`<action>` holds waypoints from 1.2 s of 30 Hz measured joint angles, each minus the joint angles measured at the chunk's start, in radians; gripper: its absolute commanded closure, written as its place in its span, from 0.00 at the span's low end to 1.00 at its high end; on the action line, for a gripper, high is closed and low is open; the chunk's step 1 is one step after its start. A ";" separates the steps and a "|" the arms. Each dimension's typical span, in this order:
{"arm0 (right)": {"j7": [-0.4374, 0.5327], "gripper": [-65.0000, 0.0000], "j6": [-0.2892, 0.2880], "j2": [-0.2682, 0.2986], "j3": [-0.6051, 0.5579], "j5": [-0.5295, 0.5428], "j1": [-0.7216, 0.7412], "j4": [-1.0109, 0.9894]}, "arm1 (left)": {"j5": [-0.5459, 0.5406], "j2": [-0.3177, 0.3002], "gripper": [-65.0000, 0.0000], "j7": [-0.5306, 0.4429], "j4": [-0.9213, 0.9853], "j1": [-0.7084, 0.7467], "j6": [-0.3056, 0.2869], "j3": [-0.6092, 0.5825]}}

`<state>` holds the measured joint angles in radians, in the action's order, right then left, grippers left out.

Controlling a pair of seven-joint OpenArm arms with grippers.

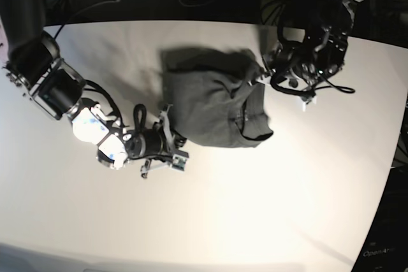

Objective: Fold the T-shirt properly
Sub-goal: 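Pull the pinched edge with the left gripper while the right gripper releases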

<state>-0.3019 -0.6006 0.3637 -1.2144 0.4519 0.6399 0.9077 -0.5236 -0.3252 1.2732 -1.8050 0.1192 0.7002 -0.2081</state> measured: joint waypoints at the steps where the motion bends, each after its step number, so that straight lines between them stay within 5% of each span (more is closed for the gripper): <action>1: 0.000 1.00 0.000 0.000 0.000 0.000 0.000 0.000 | -0.010 -0.006 0.95 0.002 0.001 -0.002 -0.001 0.000; 22: 0.032 1.00 0.013 0.000 0.005 0.006 -0.029 0.004 | -0.034 0.021 0.95 -0.041 0.211 -0.141 -0.008 -0.076; 36: 0.134 1.00 -0.045 0.111 0.084 0.079 -0.106 0.013 | -0.038 0.020 0.95 -0.036 0.274 -0.243 -0.008 -0.119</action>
<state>-0.1677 -0.6460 0.4747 -1.1301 0.5304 0.5335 0.9203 -0.5613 -0.3054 1.2373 -1.5311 -0.1238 0.6922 -0.3267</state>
